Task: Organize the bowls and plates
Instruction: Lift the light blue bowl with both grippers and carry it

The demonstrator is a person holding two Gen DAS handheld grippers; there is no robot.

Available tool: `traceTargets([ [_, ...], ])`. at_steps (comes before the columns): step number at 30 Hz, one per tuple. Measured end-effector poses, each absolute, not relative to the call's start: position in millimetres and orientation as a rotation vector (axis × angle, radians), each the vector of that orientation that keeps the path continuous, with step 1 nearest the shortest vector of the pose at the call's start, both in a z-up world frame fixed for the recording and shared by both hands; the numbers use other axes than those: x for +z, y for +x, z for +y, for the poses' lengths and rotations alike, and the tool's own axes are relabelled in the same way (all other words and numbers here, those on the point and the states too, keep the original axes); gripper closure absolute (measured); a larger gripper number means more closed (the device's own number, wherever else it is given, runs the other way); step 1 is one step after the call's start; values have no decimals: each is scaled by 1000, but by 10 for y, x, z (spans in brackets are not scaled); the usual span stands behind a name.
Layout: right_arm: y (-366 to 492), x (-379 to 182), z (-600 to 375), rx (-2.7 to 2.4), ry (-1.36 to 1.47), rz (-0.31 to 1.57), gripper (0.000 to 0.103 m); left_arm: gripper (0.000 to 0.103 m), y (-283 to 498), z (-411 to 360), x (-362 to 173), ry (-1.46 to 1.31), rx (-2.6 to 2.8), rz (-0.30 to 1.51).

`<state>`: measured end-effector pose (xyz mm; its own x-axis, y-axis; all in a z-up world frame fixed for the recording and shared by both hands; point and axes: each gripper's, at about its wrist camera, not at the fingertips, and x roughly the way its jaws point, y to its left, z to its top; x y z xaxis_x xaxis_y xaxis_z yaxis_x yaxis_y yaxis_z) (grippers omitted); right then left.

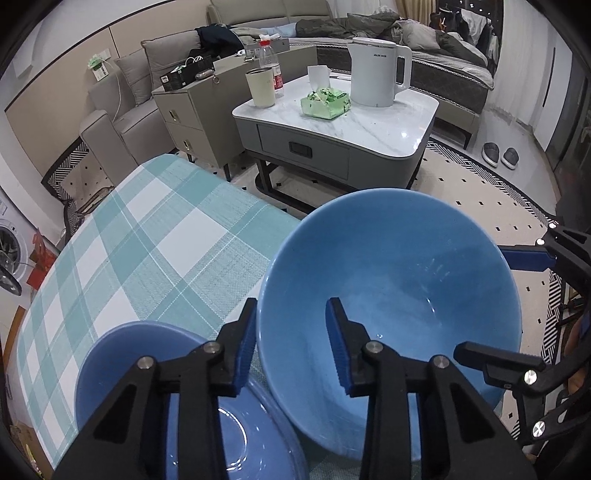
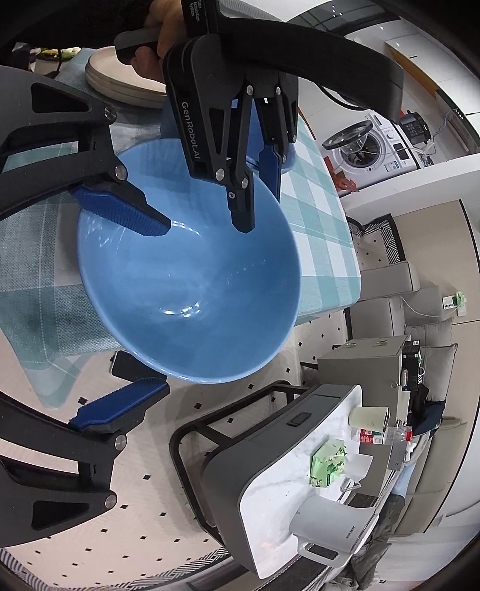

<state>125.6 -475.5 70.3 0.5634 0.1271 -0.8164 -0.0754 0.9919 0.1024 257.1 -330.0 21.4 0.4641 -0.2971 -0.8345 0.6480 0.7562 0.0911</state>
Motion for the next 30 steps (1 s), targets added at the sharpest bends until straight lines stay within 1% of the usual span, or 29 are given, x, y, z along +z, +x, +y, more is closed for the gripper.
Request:
traceTargets([
  [4, 1220, 733, -4732, 137, 47, 953, 24, 72, 2580, -3292, 225, 412, -611, 926],
  [18, 1186, 740, -4801, 107, 45, 958, 24, 72, 2534, -3333, 174, 426, -619, 936],
  [22, 1165, 715, -4835, 104, 38, 974, 30, 72, 2503, -3330, 166, 431, -619, 936],
  [24, 1156, 698, -4827, 108, 28, 981, 35, 72, 2494, -3332, 164, 435, -620, 935],
  [25, 1152, 694, -4819, 111, 22, 983, 38, 72, 2487, -3337, 165, 437, -620, 934],
  [30, 1136, 684, -4785, 93, -13, 987, 42, 73, 2485, -3362, 166, 450, -607, 927],
])
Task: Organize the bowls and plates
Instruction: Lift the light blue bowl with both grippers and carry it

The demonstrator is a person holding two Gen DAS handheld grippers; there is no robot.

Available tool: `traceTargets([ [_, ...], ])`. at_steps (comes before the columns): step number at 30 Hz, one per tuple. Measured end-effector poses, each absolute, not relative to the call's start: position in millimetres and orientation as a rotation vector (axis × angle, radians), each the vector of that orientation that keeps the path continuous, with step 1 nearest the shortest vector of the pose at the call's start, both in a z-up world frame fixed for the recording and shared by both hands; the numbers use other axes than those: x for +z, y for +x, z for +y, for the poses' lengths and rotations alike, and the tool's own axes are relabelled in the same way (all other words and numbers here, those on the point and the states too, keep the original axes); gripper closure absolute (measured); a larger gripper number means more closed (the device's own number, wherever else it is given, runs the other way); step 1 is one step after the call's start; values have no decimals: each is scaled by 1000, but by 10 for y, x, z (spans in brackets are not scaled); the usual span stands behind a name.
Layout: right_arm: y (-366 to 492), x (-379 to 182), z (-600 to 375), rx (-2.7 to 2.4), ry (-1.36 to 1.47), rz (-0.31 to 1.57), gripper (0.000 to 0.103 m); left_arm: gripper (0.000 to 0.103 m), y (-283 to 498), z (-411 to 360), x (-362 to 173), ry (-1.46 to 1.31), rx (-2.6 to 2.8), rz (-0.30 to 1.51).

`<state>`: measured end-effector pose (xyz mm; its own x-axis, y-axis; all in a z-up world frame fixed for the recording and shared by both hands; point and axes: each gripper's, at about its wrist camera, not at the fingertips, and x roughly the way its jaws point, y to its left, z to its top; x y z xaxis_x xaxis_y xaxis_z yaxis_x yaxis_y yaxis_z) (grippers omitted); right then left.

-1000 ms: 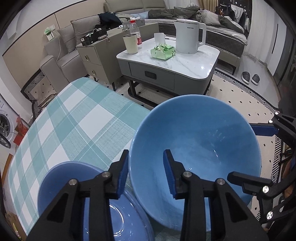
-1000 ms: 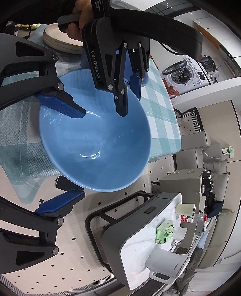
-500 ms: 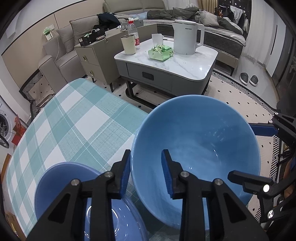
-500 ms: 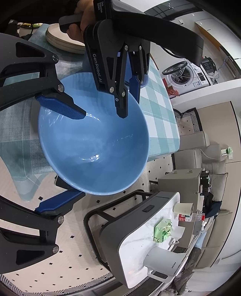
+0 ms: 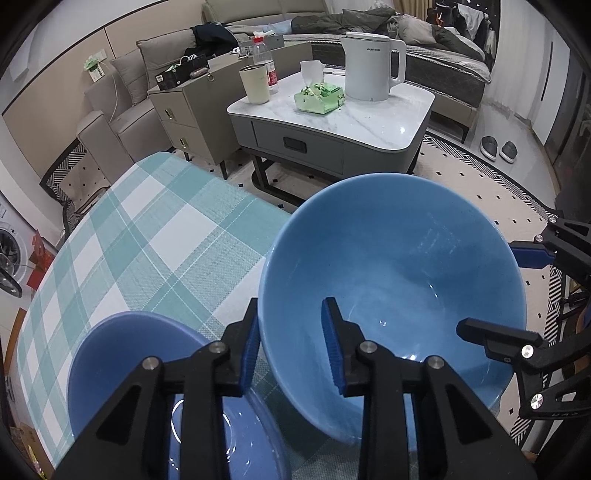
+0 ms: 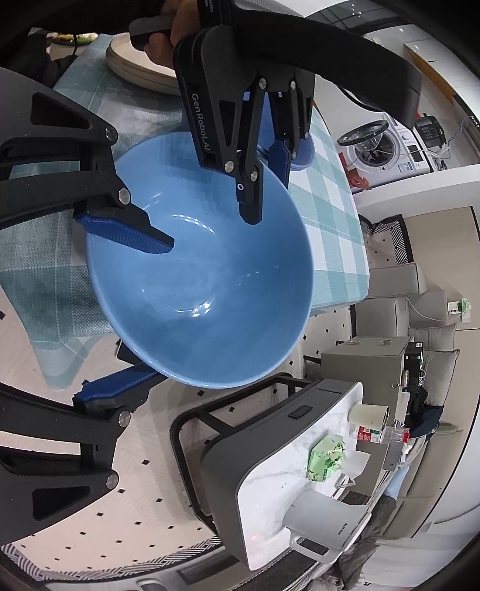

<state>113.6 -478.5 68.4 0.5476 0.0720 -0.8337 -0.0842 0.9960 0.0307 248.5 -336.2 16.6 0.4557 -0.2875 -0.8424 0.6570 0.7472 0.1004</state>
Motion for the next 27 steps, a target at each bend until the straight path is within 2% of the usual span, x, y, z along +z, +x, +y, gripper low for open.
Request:
traceTargets([
  [3, 1133, 682, -4785, 86, -21, 987, 44, 76, 2494, -3363, 163, 452, -597, 924],
  [11, 1131, 703, -4838, 55, -29, 971, 58, 79, 2517, -3355, 161, 439, -588, 930],
  [27, 1129, 767, -4861, 27, -19, 934, 60, 79, 2506, -3336, 259, 416, -591, 910],
])
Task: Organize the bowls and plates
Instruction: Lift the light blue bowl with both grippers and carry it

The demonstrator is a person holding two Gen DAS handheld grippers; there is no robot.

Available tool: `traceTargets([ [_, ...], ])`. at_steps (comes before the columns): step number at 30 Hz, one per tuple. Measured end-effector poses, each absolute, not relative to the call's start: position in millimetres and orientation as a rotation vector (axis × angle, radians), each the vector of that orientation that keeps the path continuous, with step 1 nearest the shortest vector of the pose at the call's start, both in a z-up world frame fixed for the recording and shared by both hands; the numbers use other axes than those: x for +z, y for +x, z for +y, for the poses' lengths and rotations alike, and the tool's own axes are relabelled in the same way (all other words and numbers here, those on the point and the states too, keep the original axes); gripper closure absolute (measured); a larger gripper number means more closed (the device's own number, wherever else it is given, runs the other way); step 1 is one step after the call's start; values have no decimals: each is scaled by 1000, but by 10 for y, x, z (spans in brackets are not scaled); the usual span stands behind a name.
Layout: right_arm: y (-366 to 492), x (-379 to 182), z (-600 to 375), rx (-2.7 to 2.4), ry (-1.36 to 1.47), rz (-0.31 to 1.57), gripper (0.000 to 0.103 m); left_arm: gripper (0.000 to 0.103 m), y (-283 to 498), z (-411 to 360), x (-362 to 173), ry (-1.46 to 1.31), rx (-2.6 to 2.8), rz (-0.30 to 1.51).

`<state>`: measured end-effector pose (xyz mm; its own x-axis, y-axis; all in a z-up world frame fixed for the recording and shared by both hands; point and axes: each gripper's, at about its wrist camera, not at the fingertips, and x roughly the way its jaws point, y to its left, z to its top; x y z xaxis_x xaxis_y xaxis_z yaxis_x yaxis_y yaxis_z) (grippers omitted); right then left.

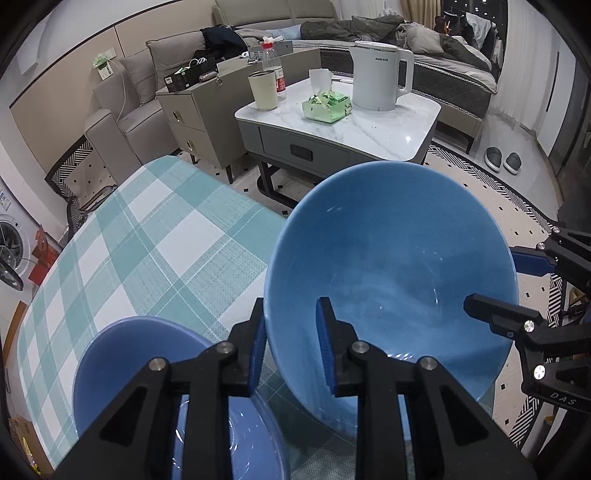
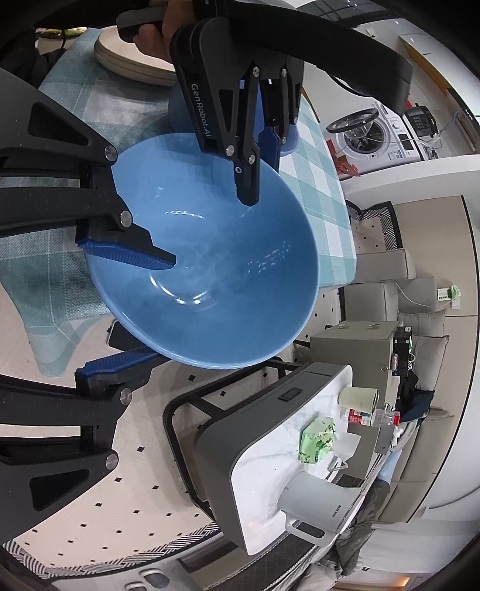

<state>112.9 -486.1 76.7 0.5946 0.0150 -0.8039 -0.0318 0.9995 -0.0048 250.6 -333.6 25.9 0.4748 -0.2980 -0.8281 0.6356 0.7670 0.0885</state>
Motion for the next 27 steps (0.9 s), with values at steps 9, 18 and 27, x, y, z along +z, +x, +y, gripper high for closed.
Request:
traceTargets([
  [9, 1085, 855, -4882, 8, -9, 904, 60, 79, 2467, -3342, 358, 407, -598, 884],
  [18, 1071, 921, -4872, 0, -7, 880, 60, 79, 2434, -3299, 485, 385, -603, 853],
  [27, 1029, 1027, -4821, -14, -14, 846, 60, 79, 2404, -3228, 590, 355, -607, 825],
])
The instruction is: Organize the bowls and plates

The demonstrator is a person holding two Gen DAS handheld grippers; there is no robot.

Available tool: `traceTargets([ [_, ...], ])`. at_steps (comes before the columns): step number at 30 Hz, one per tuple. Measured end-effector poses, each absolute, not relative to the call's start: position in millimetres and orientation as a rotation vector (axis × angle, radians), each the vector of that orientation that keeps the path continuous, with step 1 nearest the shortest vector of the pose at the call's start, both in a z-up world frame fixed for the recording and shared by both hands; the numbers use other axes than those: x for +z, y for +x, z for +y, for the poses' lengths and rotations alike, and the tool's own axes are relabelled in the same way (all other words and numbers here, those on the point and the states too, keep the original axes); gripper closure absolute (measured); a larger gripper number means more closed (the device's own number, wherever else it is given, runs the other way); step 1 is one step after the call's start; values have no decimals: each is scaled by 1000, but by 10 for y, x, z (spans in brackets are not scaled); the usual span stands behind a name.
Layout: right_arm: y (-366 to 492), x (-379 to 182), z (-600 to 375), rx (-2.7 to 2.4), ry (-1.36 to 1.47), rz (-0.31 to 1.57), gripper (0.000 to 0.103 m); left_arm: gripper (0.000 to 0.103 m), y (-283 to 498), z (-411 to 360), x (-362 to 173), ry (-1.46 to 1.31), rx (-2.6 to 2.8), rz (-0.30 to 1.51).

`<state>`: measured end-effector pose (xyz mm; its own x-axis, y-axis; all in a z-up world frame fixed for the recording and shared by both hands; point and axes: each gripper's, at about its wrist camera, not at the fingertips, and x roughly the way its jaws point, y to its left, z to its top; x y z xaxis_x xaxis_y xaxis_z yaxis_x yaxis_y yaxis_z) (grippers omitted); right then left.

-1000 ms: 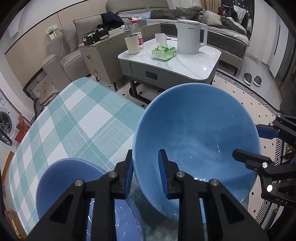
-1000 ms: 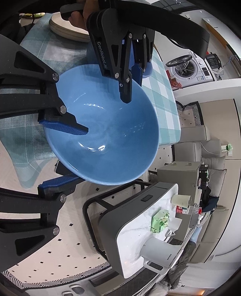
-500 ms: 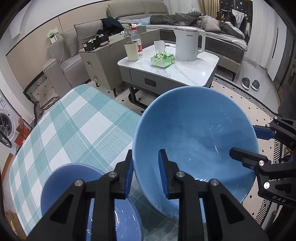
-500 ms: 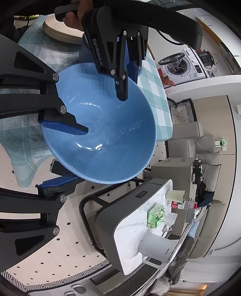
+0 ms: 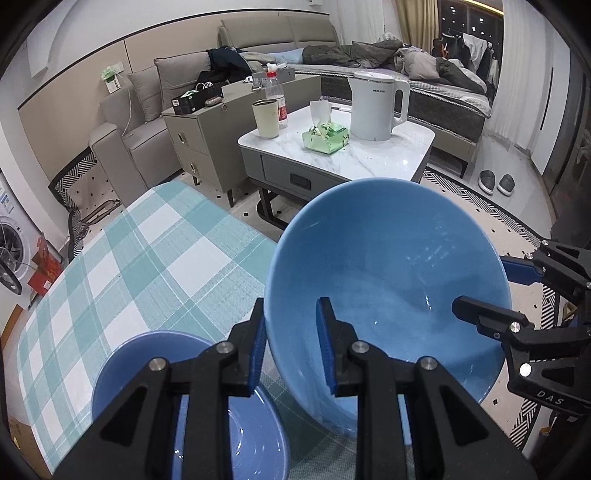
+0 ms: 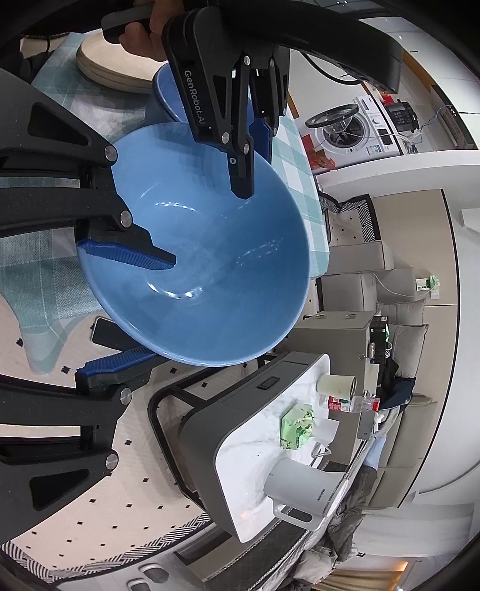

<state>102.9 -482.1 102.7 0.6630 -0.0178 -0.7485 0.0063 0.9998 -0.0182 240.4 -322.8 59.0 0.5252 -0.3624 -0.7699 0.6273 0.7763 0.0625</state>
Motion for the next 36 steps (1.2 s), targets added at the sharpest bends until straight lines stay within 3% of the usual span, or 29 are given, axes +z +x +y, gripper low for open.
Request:
traceTargets([
  [16, 1028, 1340, -4617, -17, -76, 779, 60, 79, 2381, -3029, 816, 318, -579, 780],
  [36, 1170, 1793, -3915, 53, -194, 704, 60, 79, 2308, -2256, 1154, 211, -493, 704],
])
